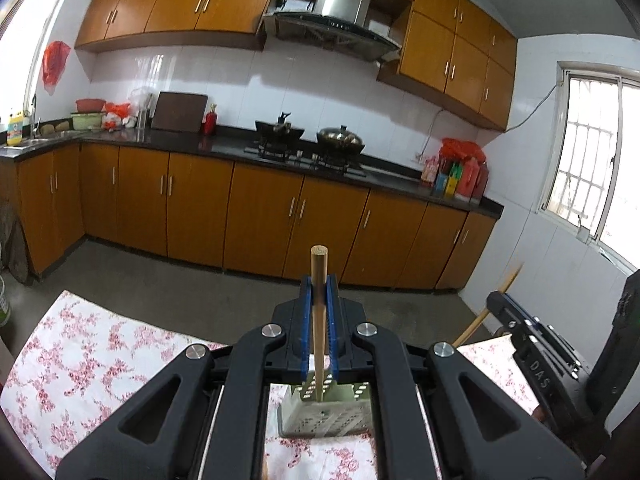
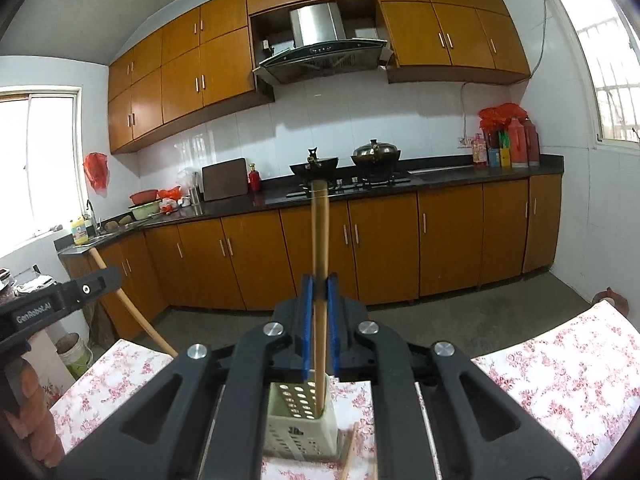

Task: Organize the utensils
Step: 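Open the left tool over the green holder while the right tool releases its chopstick into it, then close the left tool on another chopstick while the right tool grasps one beside it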

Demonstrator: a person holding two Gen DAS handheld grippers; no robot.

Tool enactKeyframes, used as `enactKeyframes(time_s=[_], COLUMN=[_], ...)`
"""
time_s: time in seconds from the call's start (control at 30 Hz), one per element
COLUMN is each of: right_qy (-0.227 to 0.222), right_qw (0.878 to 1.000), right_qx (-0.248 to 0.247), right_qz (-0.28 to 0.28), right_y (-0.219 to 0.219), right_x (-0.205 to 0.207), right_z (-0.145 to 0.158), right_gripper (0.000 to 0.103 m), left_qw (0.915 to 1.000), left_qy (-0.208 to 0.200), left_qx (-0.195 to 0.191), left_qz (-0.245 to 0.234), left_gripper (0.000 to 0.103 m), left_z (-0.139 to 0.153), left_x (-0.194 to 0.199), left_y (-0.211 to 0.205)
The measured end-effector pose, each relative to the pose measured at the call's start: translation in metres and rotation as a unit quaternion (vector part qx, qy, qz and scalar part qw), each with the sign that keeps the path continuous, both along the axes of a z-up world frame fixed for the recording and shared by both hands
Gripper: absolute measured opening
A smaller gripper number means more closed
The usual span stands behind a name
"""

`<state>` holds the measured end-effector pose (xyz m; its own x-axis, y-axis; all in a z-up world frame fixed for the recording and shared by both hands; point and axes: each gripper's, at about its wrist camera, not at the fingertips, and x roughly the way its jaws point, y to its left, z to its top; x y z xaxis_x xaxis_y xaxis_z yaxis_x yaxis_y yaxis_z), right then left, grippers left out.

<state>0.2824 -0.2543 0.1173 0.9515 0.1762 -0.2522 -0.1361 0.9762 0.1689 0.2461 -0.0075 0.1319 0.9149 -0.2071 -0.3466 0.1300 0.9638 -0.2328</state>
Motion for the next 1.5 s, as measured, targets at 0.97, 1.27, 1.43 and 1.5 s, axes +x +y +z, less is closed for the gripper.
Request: enactKeyframes(time_s=[0.97, 1.27, 1.43, 1.5], right_qy=[0.229, 0.302, 0.307, 0.311], right_qw=[0.973, 0.952, 0.95, 0.948], right_qx=[-0.02, -0.052, -0.062, -0.066], right_qz=[-0.02, 0.008, 0.012, 0.013], right_y=[-0.063, -0.042, -0.037, -0.035], right_x=[-0.091, -0.088, -0.087, -0.086], right_z=[-0.15, -0.201, -0.208, -0.211], right_gripper=[0.032, 0.02, 0.019, 0.019], left_qw=[0.99, 0.981, 0.9779, 0.9773], left_qy=[0.096, 0.164, 0.183, 0.188], left_qx=[0.075, 0.075, 0.073, 0.071], left_qz=[0.071, 0.071, 0.069, 0.067], left_gripper=[0.032, 0.032, 0.033, 0.032], left_z=[-0.079, -0.137, -0.154, -0.158], left_x=[-0.081, -0.09, -0.095, -0.095], left_y=[0.059, 0.065, 0.065, 0.064])
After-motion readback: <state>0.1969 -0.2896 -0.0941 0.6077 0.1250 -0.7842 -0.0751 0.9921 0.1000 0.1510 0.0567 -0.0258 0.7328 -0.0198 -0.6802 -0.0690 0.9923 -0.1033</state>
